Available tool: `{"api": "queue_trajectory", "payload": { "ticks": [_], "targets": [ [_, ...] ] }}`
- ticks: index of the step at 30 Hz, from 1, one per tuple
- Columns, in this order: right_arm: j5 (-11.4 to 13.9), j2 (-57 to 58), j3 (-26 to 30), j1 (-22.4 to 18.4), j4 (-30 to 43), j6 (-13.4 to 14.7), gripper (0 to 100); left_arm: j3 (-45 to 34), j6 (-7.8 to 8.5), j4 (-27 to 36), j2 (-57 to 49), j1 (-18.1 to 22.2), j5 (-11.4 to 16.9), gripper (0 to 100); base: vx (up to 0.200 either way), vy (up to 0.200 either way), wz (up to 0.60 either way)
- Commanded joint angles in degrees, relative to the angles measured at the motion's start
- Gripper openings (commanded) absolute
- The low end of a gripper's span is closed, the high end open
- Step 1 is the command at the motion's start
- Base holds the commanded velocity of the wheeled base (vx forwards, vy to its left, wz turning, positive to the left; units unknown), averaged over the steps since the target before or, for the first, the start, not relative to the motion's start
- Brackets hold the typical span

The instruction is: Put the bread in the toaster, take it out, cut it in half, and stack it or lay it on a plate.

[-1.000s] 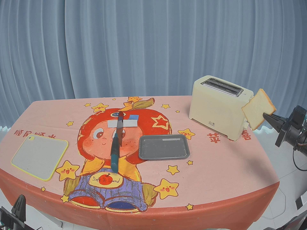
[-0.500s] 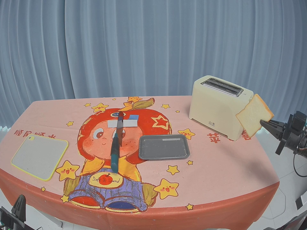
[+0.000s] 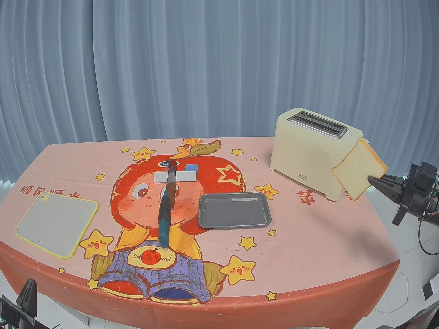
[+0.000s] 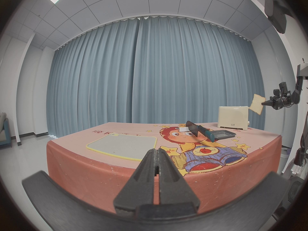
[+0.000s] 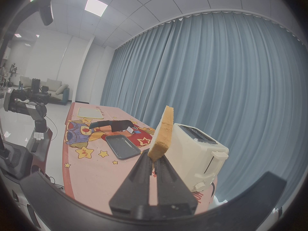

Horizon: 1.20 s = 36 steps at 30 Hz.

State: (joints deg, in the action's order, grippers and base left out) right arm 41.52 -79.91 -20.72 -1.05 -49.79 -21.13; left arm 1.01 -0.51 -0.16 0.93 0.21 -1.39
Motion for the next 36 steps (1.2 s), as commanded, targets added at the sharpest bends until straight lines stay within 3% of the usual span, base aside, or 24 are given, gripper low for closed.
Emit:
{"api": "queue_trajectory", "payload": {
  "ticks": [1,6,13,25,36],
  "targets": [
    [0.05,-1.30,-0.02,-0.01,-0.14,-0.32,0,-1.01,-0.02,-0.02,-0.93,0.06,-0.02,0,0.000,0.000,0.00],
    [2.07,-2.09,0.68,-0.18,-0.57,-1.90,0,-1.01,-0.02,-0.02,-0.93,0.06,-0.02,0,0.000,0.000,0.00],
    [2.34,-3.15,-0.37,-0.89,-0.31,-4.80,0,-1.01,-0.02,-0.02,-0.93,0.06,-0.02,0,0.000,0.000,0.00],
    [5.06,-4.82,-6.52,-1.15,0.13,-4.63,0,-1.01,-0.02,-0.02,-0.93,0.06,-0.02,0,0.000,0.000,0.00],
    [5.24,-6.75,-11.71,-1.32,0.39,-4.10,0,-1.01,-0.02,-0.02,-0.93,0.06,-0.02,0,0.000,0.000,0.00]
  ]
}}
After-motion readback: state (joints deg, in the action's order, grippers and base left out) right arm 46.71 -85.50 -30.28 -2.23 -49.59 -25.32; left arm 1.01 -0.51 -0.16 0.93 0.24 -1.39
